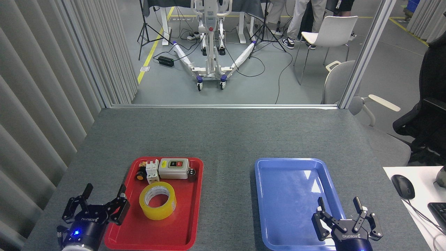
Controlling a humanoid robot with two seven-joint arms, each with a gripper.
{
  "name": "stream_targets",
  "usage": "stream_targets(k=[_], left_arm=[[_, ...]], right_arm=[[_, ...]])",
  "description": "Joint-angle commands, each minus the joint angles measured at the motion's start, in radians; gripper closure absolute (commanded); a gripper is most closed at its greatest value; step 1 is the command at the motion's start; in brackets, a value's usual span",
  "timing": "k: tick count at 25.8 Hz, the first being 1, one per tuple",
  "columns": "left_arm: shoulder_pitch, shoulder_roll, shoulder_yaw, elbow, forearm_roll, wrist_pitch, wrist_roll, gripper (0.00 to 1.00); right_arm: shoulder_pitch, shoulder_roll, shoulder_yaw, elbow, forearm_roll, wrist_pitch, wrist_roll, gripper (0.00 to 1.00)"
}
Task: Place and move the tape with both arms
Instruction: 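Move the left gripper toward the yellow tape roll on the red tray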
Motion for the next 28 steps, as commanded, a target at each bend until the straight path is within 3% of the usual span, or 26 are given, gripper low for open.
stream_targets(k=[1, 5, 14, 16, 20, 28], left_arm=[[0.002, 0.000, -0.001, 0.000, -0.001, 0.004, 0.000, 0.00], [0.000, 0.000, -0.001, 0.000, -0.002, 0.012, -0.006, 0.00], [-0.011, -0.014, -0.004, -0.008, -0.004, 0.038, -0.013, 0.00], [-0.037, -0.025, -0.007, -0.008, -0.004, 0.087, -0.139, 0.00], [-0.113, -0.057, -0.006, -0.049, -0.012, 0.177, -0.717, 0.00], [-0.129, -0.095, -0.007, -0.091, -0.012, 0.230, -0.748, 0.00]], right_arm=[[0.001, 0.023, 0.004, -0.005, 0.002, -0.001, 0.004, 0.00], [0.028, 0.057, 0.004, -0.030, 0.008, 0.001, 0.004, 0.00], [0.040, 0.061, 0.008, -0.042, 0.018, -0.019, 0.001, 0.00], [0.040, 0.061, 0.006, -0.039, 0.018, -0.027, 0.001, 0.00], [0.043, 0.061, 0.004, -0.039, 0.018, -0.027, 0.000, 0.00], [0.045, 0.063, 0.000, -0.039, 0.017, -0.020, 0.000, 0.00]])
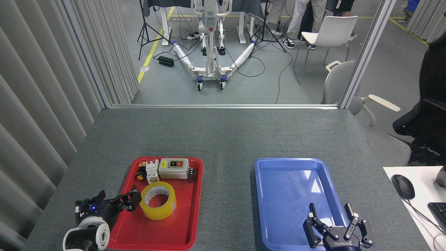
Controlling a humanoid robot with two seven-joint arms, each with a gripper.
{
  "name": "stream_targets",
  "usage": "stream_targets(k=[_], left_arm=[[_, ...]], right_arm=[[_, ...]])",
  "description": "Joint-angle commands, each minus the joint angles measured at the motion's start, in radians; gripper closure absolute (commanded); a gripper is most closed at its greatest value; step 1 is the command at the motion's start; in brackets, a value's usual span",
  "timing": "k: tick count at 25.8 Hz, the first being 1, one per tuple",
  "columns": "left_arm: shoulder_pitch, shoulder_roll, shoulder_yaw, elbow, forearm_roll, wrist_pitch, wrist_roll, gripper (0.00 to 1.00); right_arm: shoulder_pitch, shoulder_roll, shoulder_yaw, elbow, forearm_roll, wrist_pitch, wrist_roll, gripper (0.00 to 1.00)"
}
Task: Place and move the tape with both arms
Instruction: 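Move the left gripper toward the yellow tape roll on the red tray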
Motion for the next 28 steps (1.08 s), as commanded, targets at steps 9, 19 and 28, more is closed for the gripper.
stream_targets(k=[9, 19, 28], left_arm=[[-0.002, -0.004, -0.005, 0.004, 0.011, -0.031, -0.011, 0.00], [-0.001, -0.045, -0.086, -0.025, 0.011, -0.063, -0.018, 0.00], [-0.013, -0.117, -0.095, 0.024, -0.008, -0.046, -0.004, 0.00]], right_arm=[[-0.004, 0.012, -0.007, 0.001, -0.005, 0.011, 0.004, 0.00], [-0.004, 0.011, -0.011, 0.001, -0.002, 0.014, 0.004, 0.00], [-0.007, 0.002, -0.011, 0.002, -0.002, 0.014, 0.004, 0.00]])
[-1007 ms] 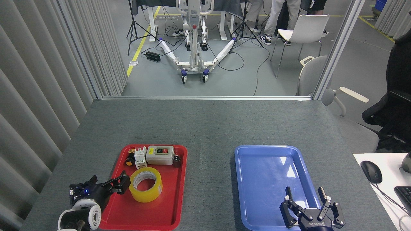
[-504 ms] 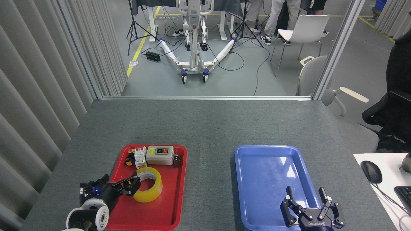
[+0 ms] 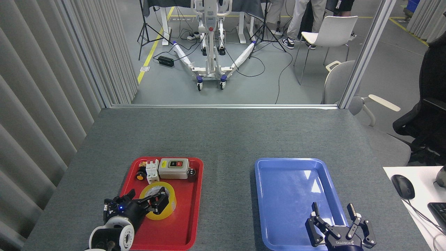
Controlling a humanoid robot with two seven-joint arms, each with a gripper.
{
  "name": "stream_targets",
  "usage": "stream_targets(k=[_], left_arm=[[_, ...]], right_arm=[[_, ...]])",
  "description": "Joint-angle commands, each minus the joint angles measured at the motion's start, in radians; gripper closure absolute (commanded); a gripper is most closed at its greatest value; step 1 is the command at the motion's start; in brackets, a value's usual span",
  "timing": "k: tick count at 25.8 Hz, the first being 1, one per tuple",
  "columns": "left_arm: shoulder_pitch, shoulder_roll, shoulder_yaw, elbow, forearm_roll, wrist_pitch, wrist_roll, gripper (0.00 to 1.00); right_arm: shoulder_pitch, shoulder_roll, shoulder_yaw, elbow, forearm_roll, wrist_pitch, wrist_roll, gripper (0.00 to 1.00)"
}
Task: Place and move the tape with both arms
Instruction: 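Grasp the yellow tape roll's rim with the left gripper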
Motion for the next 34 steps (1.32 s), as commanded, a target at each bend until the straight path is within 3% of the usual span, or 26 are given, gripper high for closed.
stream_targets(k=[1, 10, 20, 34], left_arm=[[-0.029, -0.038, -0.004, 0.052, -0.005, 0.017, 0.005, 0.00], [-0.192, 0.019, -0.008, 0.227, 0.013, 0.071, -0.036, 0.00], [-0.276, 0.076, -0.007, 0.250, 0.013, 0.068, -0.449, 0.01], [-0.327, 0.085, -0.030, 0.368, 0.016, 0.062, -0.452, 0.01]], right_arm=[[-0.002, -0.003, 0.000, 0.003, 0.000, -0.001, 0.000, 0.00], [-0.005, -0.001, 0.002, 0.006, 0.002, 0.000, 0.000, 0.00], [-0.013, 0.005, 0.002, 0.008, 0.000, 0.000, 0.001, 0.00], [-0.022, 0.003, 0.006, 0.011, 0.006, -0.001, 0.001, 0.00]])
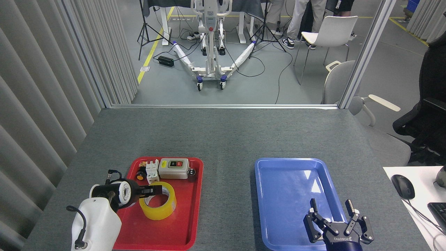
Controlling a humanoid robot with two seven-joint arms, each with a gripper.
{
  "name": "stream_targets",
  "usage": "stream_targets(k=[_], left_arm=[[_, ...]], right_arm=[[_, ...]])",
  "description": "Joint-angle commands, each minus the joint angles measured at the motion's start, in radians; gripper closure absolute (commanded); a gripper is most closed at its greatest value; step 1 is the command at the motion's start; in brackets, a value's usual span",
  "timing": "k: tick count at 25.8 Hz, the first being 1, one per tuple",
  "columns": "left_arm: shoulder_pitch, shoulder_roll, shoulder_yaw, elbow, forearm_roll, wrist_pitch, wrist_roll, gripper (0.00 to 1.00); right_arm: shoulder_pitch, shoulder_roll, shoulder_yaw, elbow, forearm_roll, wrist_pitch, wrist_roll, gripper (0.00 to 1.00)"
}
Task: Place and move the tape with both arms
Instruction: 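Grasp the yellow tape roll's rim with the left gripper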
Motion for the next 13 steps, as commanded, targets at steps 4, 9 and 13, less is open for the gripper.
stream_targets(k=[4, 9, 13], left_arm=[[-0.007, 0.002, -0.006, 0.034, -0.001, 0.001, 0.002, 0.01], [-0.007, 0.015, -0.021, 0.083, -0.006, -0.002, 0.029, 0.04], [-0.007, 0.020, -0.034, 0.096, -0.010, -0.002, 0.037, 0.14]], right_arm=[[0.000, -0.001, 0.001, 0.006, 0.001, -0.001, 0.000, 0.00], [0.003, 0.000, 0.003, 0.006, 0.001, -0.001, 0.000, 0.00], [0.003, -0.001, 0.003, 0.009, 0.001, -0.001, 0.000, 0.00]])
